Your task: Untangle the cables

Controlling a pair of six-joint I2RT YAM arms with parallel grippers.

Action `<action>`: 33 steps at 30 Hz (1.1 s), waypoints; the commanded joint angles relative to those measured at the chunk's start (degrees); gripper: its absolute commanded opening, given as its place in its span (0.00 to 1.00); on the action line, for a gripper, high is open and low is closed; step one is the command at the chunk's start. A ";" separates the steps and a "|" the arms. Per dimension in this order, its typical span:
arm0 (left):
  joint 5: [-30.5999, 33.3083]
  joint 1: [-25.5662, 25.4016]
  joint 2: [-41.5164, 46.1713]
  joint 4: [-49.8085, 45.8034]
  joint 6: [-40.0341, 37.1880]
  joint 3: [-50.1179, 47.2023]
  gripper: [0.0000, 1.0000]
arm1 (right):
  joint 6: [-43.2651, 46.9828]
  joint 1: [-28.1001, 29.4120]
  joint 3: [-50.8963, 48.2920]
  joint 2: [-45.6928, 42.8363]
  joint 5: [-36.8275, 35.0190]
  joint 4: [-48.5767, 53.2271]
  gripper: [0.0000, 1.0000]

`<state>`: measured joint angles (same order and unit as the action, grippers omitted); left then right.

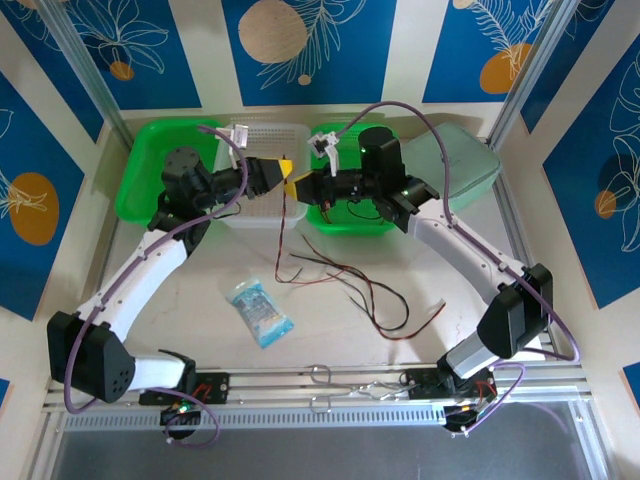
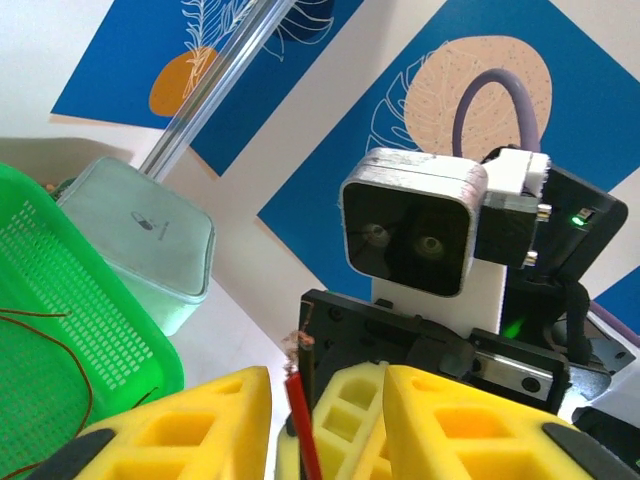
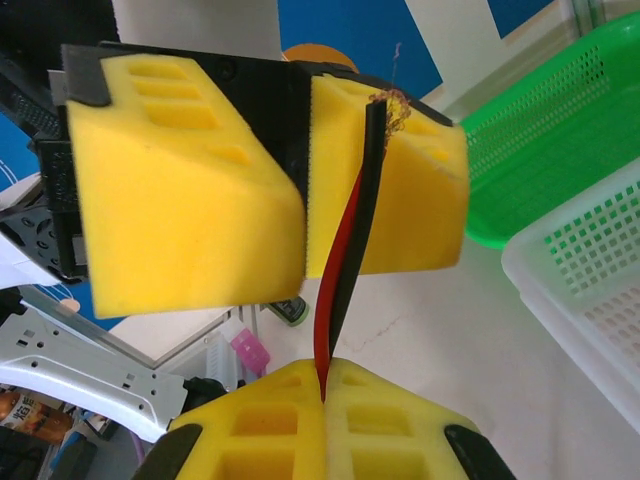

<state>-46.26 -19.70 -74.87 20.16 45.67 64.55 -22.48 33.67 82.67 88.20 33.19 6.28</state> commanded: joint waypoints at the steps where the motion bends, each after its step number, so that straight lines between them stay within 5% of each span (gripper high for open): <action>1: -2.07 0.54 0.60 3.42 1.79 0.28 0.34 | 0.43 -0.53 2.20 1.03 -0.02 2.99 0.00; 33: -1.94 0.72 0.58 1.19 2.93 -3.08 0.42 | -5.46 -3.53 -0.23 0.38 5.38 -3.10 0.00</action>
<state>-47.99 -19.62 -74.87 20.91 49.04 61.93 -26.70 30.28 82.87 89.60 36.01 5.04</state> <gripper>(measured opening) 0.418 0.049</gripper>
